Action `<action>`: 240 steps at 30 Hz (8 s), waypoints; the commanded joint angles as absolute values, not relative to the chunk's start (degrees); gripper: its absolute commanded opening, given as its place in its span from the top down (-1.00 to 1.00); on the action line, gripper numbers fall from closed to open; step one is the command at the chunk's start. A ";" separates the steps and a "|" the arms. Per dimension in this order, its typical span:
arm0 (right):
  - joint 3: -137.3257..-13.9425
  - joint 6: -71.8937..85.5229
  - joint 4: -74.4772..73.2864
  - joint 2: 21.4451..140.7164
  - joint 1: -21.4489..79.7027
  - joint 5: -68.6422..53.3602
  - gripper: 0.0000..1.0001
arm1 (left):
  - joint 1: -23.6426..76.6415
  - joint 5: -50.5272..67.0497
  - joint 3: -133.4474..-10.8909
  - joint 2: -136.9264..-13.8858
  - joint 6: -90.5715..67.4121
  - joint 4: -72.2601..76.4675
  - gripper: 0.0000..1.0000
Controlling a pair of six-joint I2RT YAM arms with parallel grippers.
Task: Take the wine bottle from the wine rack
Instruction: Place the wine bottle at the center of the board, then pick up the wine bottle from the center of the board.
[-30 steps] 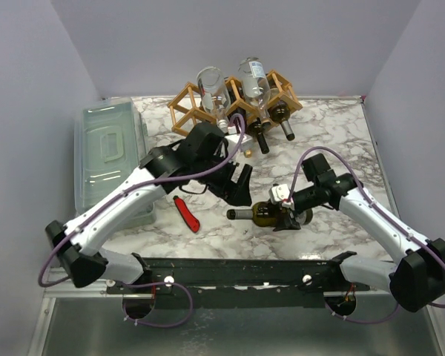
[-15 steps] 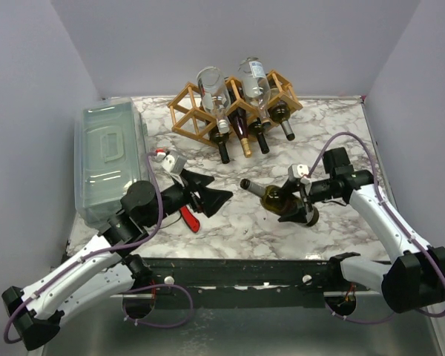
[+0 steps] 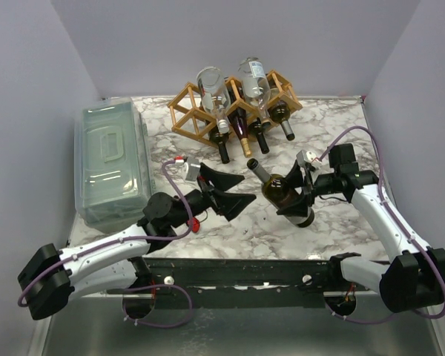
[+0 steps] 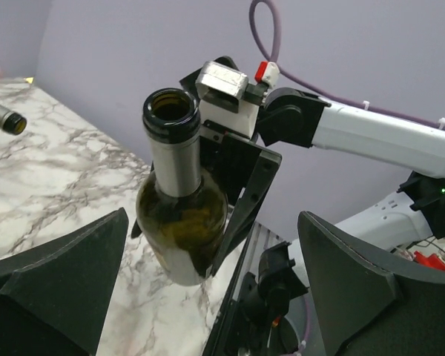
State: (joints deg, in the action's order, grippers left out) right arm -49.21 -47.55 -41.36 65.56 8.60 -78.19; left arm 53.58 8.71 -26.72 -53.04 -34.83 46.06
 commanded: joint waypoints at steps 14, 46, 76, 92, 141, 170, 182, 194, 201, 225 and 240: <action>-47.86 -43.39 -37.05 64.66 8.11 -86.00 0.74 | 59.15 -2.56 -32.53 -71.08 -28.97 71.16 -0.83; -47.60 -42.89 -36.91 65.21 7.91 -87.57 0.74 | 60.64 -3.52 -35.63 -82.70 -30.65 81.69 0.09; -48.67 -43.66 -38.95 63.65 7.67 -82.44 -0.99 | 58.52 5.98 -39.71 -74.89 -24.04 60.50 1.00; -50.99 -42.93 -40.14 62.71 3.96 -80.97 -0.99 | 58.45 4.18 -48.30 -74.37 -5.83 41.66 1.00; -48.89 -30.57 -28.40 63.41 2.19 -73.13 -0.99 | 57.48 -2.90 -47.58 -89.67 -3.19 55.02 0.56; -55.22 -48.72 -40.39 65.93 2.11 -70.45 -0.99 | 54.89 7.08 -35.40 -72.85 -13.90 48.47 -0.97; -65.69 -47.68 -38.18 72.27 2.84 -73.18 -0.99 | 46.18 16.04 -28.04 -59.42 -27.65 35.80 -0.98; -64.33 -35.93 -27.36 72.91 8.53 -71.73 -0.93 | 45.19 13.89 -24.33 -51.06 -25.98 29.99 -0.97; -64.00 -35.25 -26.68 73.89 10.59 -69.83 -0.71 | 45.20 13.06 -22.56 -48.33 -26.63 29.10 -0.97; -63.77 -38.69 -27.63 74.62 12.83 -67.04 0.10 | 45.24 13.17 -21.35 -46.06 -27.06 27.42 -0.97; -67.79 -41.82 -36.92 72.15 12.74 -68.84 0.99 | 45.20 13.81 -21.76 -45.37 -27.14 26.70 -0.97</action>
